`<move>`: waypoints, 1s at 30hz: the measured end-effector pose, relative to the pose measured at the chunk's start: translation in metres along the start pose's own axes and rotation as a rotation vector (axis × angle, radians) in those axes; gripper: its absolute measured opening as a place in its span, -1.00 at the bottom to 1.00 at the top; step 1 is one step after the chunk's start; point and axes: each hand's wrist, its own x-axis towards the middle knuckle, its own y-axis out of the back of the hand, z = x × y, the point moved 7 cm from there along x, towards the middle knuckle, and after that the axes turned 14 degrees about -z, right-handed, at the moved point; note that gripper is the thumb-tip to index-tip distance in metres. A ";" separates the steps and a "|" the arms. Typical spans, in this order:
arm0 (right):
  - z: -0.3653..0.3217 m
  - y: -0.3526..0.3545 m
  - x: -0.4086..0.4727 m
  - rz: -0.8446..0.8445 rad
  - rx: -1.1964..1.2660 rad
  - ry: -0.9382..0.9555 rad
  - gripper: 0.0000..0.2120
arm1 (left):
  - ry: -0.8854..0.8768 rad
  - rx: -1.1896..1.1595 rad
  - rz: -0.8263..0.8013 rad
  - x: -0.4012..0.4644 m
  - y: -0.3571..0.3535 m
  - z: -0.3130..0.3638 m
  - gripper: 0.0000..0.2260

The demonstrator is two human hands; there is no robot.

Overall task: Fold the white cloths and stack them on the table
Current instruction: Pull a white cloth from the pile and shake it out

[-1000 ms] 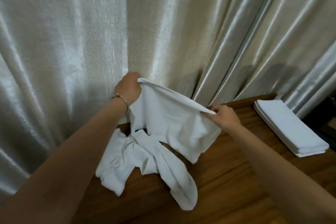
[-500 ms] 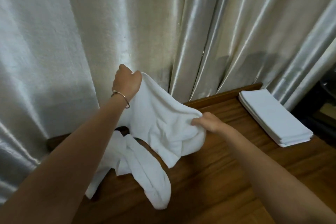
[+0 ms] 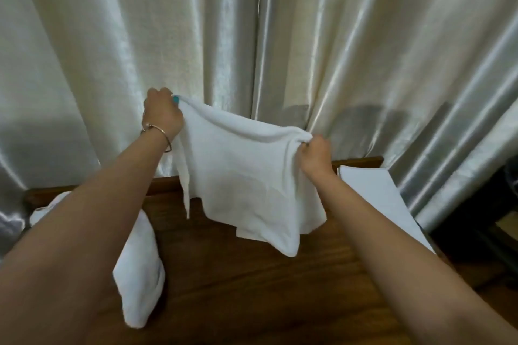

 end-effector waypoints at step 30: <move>0.006 0.056 0.030 -0.095 -0.470 0.169 -0.66 | 0.259 0.107 0.036 0.011 -0.008 -0.059 -0.74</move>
